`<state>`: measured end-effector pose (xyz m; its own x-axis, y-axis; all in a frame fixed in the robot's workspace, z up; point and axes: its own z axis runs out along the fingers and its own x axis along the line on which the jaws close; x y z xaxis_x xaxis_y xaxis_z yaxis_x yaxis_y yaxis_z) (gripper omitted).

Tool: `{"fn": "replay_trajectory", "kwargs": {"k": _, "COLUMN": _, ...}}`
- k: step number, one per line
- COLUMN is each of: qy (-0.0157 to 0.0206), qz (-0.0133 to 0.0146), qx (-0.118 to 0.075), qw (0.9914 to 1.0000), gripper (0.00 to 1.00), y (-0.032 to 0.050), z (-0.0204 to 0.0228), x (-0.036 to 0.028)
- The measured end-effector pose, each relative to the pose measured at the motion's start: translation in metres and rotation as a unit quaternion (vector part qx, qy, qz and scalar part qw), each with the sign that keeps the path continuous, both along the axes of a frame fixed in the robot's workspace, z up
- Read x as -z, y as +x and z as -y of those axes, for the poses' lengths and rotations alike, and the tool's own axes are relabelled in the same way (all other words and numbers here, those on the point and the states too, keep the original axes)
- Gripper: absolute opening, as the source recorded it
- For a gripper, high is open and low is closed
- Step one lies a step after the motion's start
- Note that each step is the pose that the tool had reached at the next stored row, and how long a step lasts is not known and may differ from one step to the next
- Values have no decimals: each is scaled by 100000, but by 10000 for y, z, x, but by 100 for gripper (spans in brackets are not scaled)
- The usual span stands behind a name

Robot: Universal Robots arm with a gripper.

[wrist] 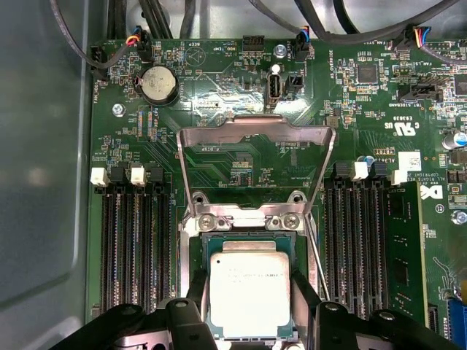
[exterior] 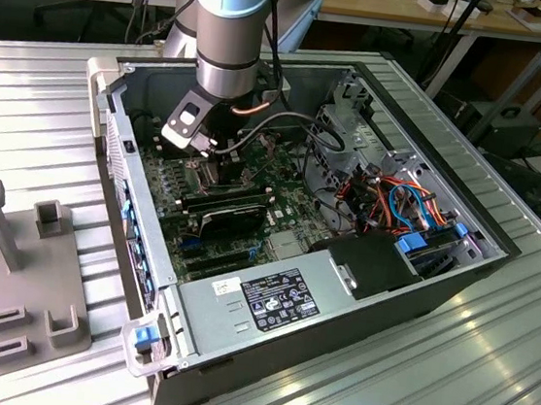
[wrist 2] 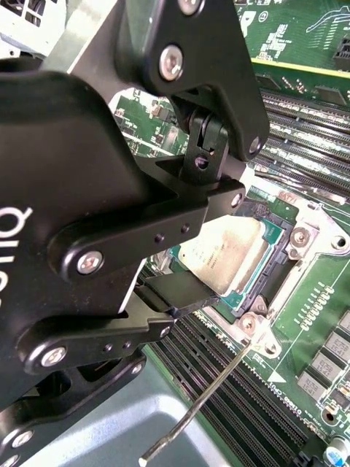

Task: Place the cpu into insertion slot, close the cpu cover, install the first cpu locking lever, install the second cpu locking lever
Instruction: 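Place the cpu into insertion slot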

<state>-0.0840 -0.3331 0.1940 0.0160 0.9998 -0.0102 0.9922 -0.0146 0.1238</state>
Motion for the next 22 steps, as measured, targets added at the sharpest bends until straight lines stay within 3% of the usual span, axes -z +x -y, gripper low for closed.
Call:
{"fn": "replay_trajectory", "kwargs": {"k": 12, "qy": 60, "qz": -16, "qx": -6, "qw": 100000, "gripper": 61, "y": 6, "z": -3, "x": -14}}
{"fn": "replay_trajectory", "kwargs": {"k": 18, "qy": 29, "qz": -599, "qx": -1, "qw": 99998, "gripper": 61, "y": 11, "z": -2, "x": -75}}
{"fn": "replay_trajectory", "kwargs": {"k": 22, "qy": 27, "qz": -626, "qx": 2, "qw": 99998, "gripper": 61, "y": 21, "z": -1, "x": -74}}
